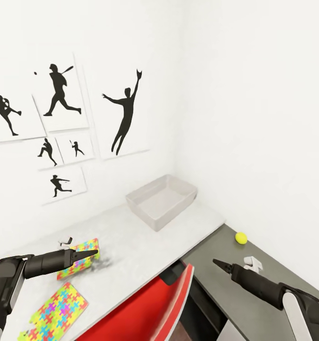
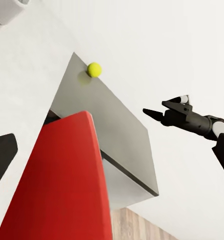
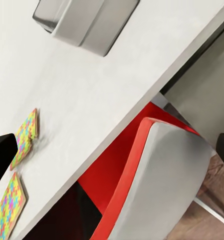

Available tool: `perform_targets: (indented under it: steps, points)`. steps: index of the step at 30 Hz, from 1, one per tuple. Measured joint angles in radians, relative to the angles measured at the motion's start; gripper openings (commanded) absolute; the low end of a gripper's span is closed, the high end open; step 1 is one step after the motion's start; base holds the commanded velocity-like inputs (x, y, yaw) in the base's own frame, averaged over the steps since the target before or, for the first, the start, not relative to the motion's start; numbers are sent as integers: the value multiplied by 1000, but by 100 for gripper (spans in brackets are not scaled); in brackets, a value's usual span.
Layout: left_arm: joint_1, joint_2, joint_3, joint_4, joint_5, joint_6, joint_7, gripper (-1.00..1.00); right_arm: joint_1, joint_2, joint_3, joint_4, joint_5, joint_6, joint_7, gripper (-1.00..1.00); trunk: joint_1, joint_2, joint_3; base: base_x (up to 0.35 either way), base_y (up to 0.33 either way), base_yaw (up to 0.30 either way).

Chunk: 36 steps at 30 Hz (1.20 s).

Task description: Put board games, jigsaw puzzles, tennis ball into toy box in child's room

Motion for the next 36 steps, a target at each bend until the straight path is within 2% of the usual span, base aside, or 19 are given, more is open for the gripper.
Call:
perform_targets:
  steps: [12, 30, 36]
  points:
    - [0, -1, 0, 0, 0, 0, 0, 100, 0, 0, 0, 0, 1, 0, 0, 100, 0, 0, 0, 112, 35, 0]
    - [0, -2, 0, 0, 0, 0, 0, 100, 0, 1, 1, 0, 3, -10, -10, 100, 0, 0, 0, 13, 3, 0]
    - [0, -3, 0, 0, 0, 0, 1, 100, 0, 1, 2, 4, 3, -11, -10, 100, 0, 0, 0, 165, 0, 0]
